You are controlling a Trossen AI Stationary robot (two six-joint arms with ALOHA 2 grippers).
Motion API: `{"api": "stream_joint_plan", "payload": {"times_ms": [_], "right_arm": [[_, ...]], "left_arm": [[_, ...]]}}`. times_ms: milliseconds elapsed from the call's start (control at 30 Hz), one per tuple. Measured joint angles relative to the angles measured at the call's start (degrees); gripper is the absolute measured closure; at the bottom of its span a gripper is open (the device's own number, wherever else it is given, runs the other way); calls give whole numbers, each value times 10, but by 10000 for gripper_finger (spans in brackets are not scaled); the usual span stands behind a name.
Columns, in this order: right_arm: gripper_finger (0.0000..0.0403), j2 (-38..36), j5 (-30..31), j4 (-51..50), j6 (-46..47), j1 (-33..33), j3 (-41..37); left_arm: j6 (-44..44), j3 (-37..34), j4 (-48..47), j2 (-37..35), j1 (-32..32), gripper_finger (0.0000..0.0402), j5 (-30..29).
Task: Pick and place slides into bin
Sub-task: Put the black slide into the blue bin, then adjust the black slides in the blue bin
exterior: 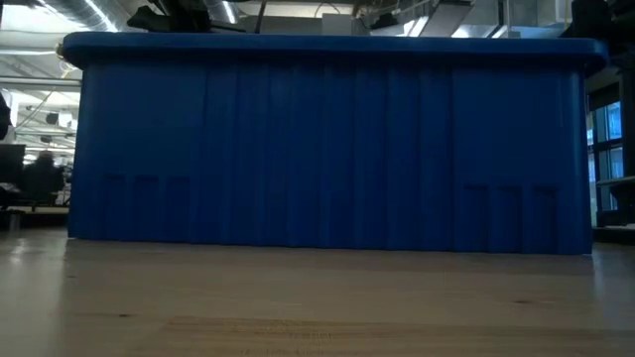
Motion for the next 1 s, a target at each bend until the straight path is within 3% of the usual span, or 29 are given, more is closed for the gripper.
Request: {"api": "stream_joint_plan", "payload": {"times_ms": [233,600,1000], "right_arm": [[76,0,0,0,0,0,0],[76,0,0,0,-1,0,0],[76,0,0,0,-2,0,0]], "left_arm": [[0,1,-5,0,0,307,31],[-1,8,-21,0,9,236,108],[-5,119,-110,0,10,233,138]]}}
